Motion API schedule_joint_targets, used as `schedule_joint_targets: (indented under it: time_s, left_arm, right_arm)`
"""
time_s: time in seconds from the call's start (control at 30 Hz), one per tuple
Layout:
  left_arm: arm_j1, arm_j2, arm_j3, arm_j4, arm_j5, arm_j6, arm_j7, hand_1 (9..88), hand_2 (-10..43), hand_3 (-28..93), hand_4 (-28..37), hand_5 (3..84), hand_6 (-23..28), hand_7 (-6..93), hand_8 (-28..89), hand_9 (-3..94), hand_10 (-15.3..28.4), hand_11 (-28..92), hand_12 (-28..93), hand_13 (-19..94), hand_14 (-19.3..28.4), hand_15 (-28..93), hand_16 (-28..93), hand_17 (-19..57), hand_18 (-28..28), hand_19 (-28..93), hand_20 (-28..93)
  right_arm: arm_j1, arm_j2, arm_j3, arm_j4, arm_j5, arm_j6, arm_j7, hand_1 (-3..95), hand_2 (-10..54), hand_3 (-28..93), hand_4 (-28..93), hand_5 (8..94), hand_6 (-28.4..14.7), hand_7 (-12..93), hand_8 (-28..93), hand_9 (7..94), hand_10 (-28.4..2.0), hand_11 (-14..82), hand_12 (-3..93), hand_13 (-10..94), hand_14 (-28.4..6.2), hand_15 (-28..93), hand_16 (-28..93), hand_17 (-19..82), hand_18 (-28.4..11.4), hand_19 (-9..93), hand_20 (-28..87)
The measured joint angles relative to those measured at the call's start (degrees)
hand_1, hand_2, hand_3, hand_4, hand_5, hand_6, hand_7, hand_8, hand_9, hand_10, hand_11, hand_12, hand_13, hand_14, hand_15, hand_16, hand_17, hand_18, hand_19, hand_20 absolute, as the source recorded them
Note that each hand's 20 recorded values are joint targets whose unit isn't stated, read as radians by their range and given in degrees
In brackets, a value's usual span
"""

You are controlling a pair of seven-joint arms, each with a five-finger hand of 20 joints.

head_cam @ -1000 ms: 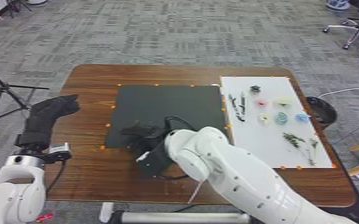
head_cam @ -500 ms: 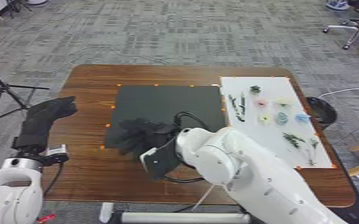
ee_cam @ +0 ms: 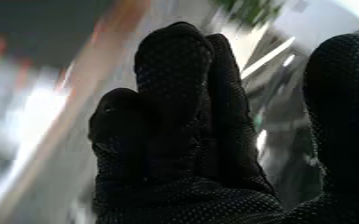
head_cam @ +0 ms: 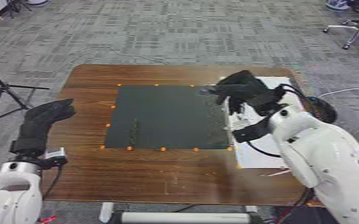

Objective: Arrange flowers

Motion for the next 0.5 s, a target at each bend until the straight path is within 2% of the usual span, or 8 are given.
schedule_joint_targets:
  time_s: [0.27, 0.43, 0.5]
  left_arm:
    - [0.74, -0.63, -0.32, -0.43, 0.81, -0.01, 0.10, 29.9, 0.8, 67, -25.6, 52.1, 2.2, 15.6, -7, 50.2, 14.4, 23, 15, 41, 18.5, 28, 1, 8.9, 12.3, 12, 20]
    - [0.87, -0.98, -0.36, -0.68, 1.63, -0.06, 0.09, 29.9, 0.6, 67, -25.6, 52.0, 2.2, 15.6, -7, 50.2, 14.4, 23, 15, 41, 18.4, 29, 1, 8.9, 12.4, 12, 20]
    - [0.87, -1.10, -0.36, -0.73, 2.06, -0.16, 0.08, 30.0, 0.7, 67, -25.7, 52.0, 2.2, 15.7, -7, 50.2, 14.3, 23, 15, 41, 18.4, 28, 1, 9.0, 12.3, 12, 20]
  right_arm:
    - [-16.09, 6.33, 16.73, 1.45, -24.77, 2.68, 0.15, 39.5, -9.5, 61, -12, 68.6, -4.0, 24, -3, 77.0, -13.6, 33.3, 29.4, 88, -4.7, 49, 34, 62, -11.0, 92, 34]
    - [-22.01, 6.96, 19.58, 5.12, -37.48, 3.14, 1.14, 41.7, -9.5, 62, -13, 68.7, -3.6, 25, -4, 77.3, -13.3, 34.2, 29.7, 89, -4.4, 49, 35, 62, -10.9, 92, 34]
    - [-23.48, 6.99, 19.50, 6.69, -42.13, 2.90, 1.72, 42.7, -9.5, 62, -15, 68.5, -3.6, 25, 0, 77.5, -13.2, 34.6, 29.9, 89, -4.2, 49, 35, 62, -10.8, 92, 35]
